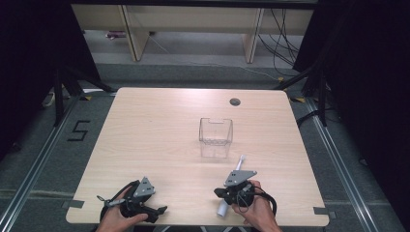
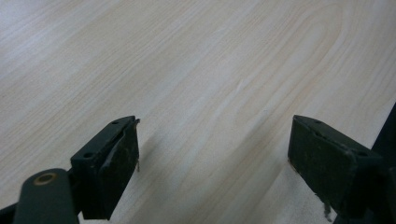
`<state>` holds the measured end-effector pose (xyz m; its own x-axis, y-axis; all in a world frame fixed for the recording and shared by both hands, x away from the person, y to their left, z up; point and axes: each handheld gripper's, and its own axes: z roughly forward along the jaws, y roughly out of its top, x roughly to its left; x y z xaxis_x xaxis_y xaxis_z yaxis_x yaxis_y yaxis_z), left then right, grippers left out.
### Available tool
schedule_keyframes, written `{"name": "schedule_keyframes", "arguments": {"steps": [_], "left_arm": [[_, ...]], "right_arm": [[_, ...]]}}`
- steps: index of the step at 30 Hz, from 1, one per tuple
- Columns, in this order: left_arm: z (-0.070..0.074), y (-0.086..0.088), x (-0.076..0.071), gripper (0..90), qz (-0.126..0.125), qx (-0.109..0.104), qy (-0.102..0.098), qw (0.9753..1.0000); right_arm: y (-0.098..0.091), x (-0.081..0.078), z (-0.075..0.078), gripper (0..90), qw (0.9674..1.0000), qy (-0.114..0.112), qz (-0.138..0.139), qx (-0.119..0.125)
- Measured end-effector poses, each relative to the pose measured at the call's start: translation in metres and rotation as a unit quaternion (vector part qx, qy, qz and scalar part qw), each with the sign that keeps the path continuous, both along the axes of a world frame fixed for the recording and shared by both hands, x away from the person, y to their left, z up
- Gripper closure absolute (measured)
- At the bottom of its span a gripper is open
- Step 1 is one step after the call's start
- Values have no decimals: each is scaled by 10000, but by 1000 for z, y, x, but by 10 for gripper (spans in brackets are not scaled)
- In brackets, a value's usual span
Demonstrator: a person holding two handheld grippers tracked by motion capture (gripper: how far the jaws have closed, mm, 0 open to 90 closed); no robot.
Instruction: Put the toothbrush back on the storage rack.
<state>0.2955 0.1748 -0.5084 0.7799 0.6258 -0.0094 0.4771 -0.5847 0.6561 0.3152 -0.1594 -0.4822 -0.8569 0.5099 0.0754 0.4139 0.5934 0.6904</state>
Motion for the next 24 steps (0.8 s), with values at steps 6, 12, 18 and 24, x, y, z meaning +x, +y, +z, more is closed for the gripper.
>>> {"name": "schedule_keyframes", "arguments": {"steps": [6,12,18,24], "left_arm": [[0,0,0,158,-11,-19,18,10000],[0,0,0,158,-7,-14,4,10000],[0,0,0,158,-9,-3,-8,10000],[1,0,0,158,-6,-4,-12,10000]], "right_arm": [[4,-4,-4,893,10000,96,2,-23],[5,-6,-7,893,9998,147,53,-92],[5,-7,-9,892,9995,241,208,-85],[4,-11,-9,892,9992,330,187,-117]]}}
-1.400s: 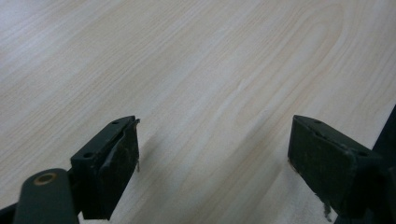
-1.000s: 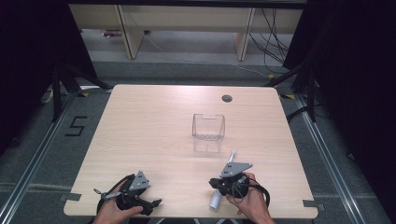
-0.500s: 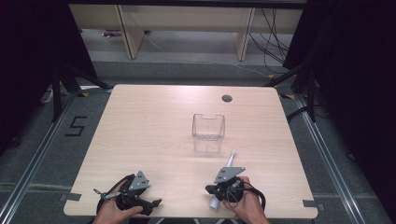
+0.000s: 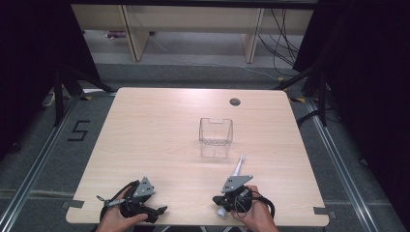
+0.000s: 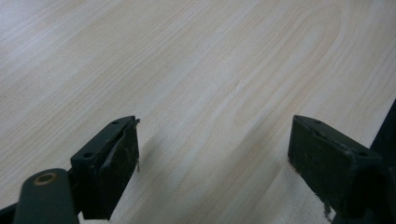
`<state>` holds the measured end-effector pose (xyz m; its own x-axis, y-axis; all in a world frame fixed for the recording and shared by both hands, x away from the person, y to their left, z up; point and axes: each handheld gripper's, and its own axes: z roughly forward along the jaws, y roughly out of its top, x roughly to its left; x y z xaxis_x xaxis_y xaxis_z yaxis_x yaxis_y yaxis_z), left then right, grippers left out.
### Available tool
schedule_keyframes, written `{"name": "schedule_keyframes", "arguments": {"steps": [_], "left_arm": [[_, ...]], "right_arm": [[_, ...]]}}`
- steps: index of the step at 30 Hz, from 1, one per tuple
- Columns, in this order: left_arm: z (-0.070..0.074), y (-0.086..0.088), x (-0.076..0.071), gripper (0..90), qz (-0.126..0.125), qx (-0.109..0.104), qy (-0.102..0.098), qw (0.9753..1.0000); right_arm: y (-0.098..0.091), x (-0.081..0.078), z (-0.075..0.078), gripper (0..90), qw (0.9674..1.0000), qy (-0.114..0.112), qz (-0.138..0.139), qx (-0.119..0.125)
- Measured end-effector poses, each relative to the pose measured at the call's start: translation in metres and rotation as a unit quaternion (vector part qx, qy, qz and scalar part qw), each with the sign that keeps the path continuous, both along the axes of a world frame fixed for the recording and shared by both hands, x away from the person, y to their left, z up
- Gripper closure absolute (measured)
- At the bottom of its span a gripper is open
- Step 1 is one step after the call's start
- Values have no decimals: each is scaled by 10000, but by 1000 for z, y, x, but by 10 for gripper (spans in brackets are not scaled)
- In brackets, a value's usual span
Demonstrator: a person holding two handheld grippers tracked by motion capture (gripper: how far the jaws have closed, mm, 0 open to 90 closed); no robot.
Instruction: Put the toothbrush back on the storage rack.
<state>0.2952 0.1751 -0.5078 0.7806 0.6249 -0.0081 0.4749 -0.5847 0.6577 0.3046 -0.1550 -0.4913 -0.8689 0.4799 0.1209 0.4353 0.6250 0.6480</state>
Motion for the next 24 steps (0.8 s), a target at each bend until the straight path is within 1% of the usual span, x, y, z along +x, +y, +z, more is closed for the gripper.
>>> {"name": "schedule_keyframes", "arguments": {"steps": [1,2,3,4,5,6,7,8,9,10,11,12,13,14,15,16,17,18,19,20,21,22,23,24], "left_arm": [[0,0,0,158,0,0,0,10000],[0,0,0,158,-4,2,-4,10000],[0,0,0,158,-10,6,-9,10000],[0,0,0,158,-6,3,-8,10000],[0,0,0,158,-3,2,-7,10000],[0,0,0,158,0,1,-5,10000],[0,0,0,158,-2,0,-5,10000],[0,0,0,158,-5,2,-7,10000],[0,0,0,158,-5,2,-11,10000],[0,0,0,158,-4,-4,-13,10000],[0,0,0,158,-10,7,-13,10000],[0,0,0,158,-4,0,-12,10000],[0,0,0,158,-4,0,-12,10000],[0,0,0,158,-3,-1,-9,10000],[0,0,0,158,-5,2,-14,10000],[0,0,0,158,-5,-1,-13,10000],[0,0,0,158,-15,4,-12,10000],[0,0,0,158,-10,0,-12,10000],[0,0,0,158,-1,-5,-14,10000],[0,0,0,158,-4,1,-13,10000],[0,0,0,158,-5,2,-15,10000],[0,0,0,158,-5,1,-14,10000],[0,0,0,158,-2,1,-14,10000],[0,0,0,158,-2,-4,-14,10000]], "right_arm": [[1,0,-1,892,10000,-18,-36,24],[0,0,-1,893,10000,-41,-5,-63],[-1,0,-2,893,10000,5,11,-76],[0,0,-3,894,10000,-36,63,-45],[-1,0,-3,896,10000,-3,80,-37],[-2,-1,-3,896,10000,-19,81,-43],[-2,-1,-3,897,9999,12,110,-92],[-2,-3,-3,897,9999,75,-16,-86],[-3,-3,-3,897,9999,91,48,-114],[-4,-1,-5,897,9998,15,82,-162],[-5,-2,-5,897,9999,-16,64,-121],[-6,-3,-4,898,9999,61,19,-134],[-6,-3,-4,898,9999,61,19,-134],[-8,-3,-4,898,9999,45,98,-116],[-9,-2,-5,898,9999,-6,57,-115],[-10,-5,-4,898,9999,73,-106,-111],[-13,-4,-3,898,9998,99,33,-139],[-14,-4,-3,898,9999,87,32,-141],[-16,-5,-2,898,9998,126,-26,-157],[-16,-5,-4,898,9999,82,-7,-117],[-17,-5,-4,898,9999,42,-34,-151],[-19,-5,-4,898,9999,129,24,-112],[-20,-7,-4,898,9997,138,-115,-162],[-22,-5,-3,898,9997,139,21,-174]]}}
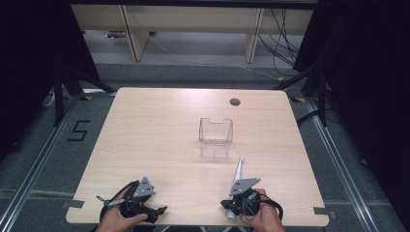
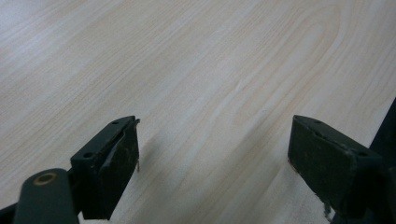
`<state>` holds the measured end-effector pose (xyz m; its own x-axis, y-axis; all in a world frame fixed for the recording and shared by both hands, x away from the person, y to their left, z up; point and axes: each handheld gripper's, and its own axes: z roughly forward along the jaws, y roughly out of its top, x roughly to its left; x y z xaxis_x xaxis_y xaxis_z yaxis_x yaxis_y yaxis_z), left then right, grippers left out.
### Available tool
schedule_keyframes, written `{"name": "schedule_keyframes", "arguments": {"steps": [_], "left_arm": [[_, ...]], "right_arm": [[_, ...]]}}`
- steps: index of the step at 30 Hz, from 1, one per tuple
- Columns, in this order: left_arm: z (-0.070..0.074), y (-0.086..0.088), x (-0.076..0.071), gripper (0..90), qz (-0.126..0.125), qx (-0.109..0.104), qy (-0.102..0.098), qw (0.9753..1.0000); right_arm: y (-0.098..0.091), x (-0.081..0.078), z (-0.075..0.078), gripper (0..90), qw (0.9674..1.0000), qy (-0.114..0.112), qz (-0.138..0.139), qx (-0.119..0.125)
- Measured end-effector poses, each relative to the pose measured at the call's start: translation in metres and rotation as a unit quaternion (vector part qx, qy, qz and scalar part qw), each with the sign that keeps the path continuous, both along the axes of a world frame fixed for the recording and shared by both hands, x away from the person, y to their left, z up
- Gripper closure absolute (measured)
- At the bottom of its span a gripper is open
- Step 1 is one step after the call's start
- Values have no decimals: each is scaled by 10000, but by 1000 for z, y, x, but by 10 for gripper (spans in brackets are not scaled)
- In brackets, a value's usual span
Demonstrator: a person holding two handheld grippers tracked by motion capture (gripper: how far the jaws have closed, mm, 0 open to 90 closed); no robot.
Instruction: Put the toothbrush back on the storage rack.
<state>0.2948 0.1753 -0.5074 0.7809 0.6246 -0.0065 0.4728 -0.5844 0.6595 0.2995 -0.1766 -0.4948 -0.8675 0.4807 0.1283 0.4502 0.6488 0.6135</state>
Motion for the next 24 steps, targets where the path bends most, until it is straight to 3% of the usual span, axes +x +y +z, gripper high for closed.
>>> {"name": "schedule_keyframes", "arguments": {"steps": [2,3,7,8,11,12,13,16,17,24], "left_arm": [[0,0,0,158,-4,7,1,10000],[0,0,0,158,2,3,6,10000],[0,0,0,158,-8,13,6,10000],[0,0,0,158,-4,11,9,10000],[0,0,0,158,-5,11,19,10000],[-1,0,0,158,-5,13,16,10000],[-1,0,0,158,-9,16,21,10000],[-1,0,0,158,-5,16,27,10000],[-1,0,0,158,-4,15,25,10000],[-1,0,0,158,-9,16,26,10000]], "right_arm": [[-2,-2,1,898,9999,40,-128,-12],[-3,-2,0,898,9999,-53,-126,36],[-9,-6,1,897,9994,66,-326,9],[-12,-5,2,897,9999,36,-159,29],[-16,-7,2,897,9997,73,-217,49],[-17,-7,2,897,9997,-37,-212,87],[-18,-7,1,897,9997,77,-203,112],[-22,-9,3,896,9996,73,-279,18],[-23,-8,2,896,9998,64,-186,52],[-31,-13,2,894,9991,78,-395,86]]}}
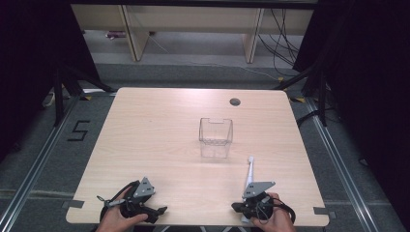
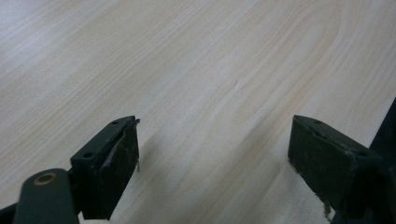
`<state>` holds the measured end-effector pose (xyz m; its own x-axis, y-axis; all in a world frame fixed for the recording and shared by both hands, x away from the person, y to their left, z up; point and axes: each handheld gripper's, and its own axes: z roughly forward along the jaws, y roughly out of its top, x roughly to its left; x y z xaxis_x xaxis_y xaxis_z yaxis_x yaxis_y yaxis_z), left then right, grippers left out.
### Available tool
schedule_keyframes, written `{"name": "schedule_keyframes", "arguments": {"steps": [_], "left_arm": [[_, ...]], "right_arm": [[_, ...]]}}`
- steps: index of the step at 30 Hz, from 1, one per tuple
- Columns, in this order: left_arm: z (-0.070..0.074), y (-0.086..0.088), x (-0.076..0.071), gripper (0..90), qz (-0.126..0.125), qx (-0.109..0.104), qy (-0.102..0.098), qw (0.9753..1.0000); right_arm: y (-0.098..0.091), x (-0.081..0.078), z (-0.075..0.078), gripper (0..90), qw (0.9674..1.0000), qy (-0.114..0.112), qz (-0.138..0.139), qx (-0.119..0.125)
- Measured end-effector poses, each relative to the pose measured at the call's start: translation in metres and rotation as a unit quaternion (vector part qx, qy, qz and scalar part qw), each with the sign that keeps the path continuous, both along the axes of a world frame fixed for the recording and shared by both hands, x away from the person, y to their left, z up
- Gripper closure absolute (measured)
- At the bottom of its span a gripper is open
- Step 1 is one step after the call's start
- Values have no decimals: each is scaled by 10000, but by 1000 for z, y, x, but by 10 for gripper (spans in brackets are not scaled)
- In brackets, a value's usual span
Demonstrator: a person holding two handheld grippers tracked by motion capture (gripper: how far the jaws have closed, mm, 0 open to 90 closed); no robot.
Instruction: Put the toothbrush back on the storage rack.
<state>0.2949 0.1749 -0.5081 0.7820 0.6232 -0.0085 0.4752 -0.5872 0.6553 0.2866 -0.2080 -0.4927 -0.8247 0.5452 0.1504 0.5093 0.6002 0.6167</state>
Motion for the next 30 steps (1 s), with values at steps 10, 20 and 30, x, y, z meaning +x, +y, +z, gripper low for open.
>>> {"name": "schedule_keyframes", "arguments": {"steps": [10,20,30], "left_arm": [[0,0,0,158,4,1,3,10000],[0,0,0,158,10,3,2,10000],[0,0,0,158,9,3,6,10000]], "right_arm": [[-14,-8,-1,892,9996,214,-177,17],[-26,-11,-2,892,9998,113,-189,7],[-37,-14,2,887,9989,200,-419,-34]]}}
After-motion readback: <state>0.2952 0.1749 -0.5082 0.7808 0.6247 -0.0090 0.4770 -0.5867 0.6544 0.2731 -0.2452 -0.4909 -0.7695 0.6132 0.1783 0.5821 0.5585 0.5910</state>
